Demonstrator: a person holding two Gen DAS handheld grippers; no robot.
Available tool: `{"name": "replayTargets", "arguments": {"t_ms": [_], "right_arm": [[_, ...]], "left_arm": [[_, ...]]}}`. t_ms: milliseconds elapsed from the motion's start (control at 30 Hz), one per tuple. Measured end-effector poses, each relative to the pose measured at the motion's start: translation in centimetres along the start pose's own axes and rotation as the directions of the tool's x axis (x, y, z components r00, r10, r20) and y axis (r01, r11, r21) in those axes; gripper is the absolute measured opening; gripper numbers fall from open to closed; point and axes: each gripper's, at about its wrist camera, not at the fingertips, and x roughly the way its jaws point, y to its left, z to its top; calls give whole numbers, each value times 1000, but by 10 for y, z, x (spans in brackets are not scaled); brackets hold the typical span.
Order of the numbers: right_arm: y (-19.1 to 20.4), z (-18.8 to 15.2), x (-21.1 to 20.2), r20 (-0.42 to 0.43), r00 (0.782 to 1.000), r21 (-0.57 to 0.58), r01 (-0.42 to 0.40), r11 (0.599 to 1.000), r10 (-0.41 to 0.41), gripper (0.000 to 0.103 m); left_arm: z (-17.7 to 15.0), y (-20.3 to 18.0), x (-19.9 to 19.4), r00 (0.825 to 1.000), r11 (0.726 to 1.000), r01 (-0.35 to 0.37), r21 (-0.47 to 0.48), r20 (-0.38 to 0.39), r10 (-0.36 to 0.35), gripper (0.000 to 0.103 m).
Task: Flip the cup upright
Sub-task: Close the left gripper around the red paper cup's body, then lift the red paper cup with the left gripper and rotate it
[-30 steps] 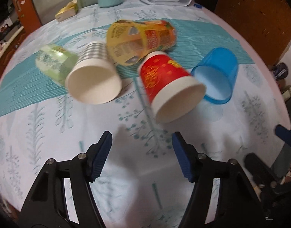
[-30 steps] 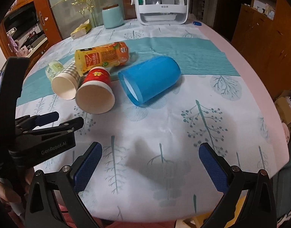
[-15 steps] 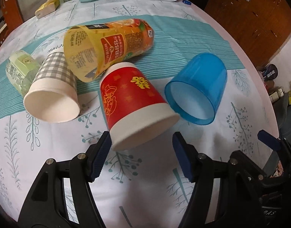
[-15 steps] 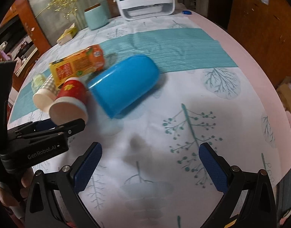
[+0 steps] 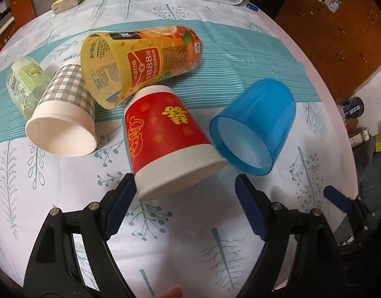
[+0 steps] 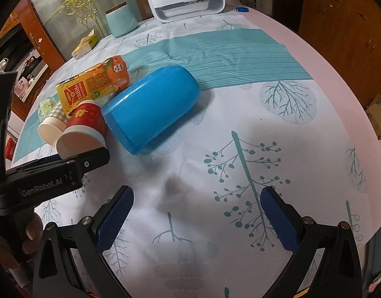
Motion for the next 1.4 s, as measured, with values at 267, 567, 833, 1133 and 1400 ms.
{"name": "replayTargets", "arguments": {"t_ms": [267,567,833,1133,1400], "right_arm": [[-5,0,4,-9,1000,17,-3,1000,3,103],[-13,4,9,-21,1000,40,-5,999,6,103],[-21,6,11,-26,1000,60,-1,998,3,103],[-26,5,7,-26,1000,82,14,997,-11,103],[-12,-4,-7,-7,1000,78,17,997,-17,103]], "left_arm": [[15,8,-8,1000,996,22,-85,-14,-23,81],[37,18,0,995,980,9,-197,-97,-28,81],[50,39,11,992,967,3,-256,-123,-35,81],[38,50,14,989,966,63,-251,-114,-94,61],[18,45,-21,992,996,61,-62,-104,-67,61]]}}
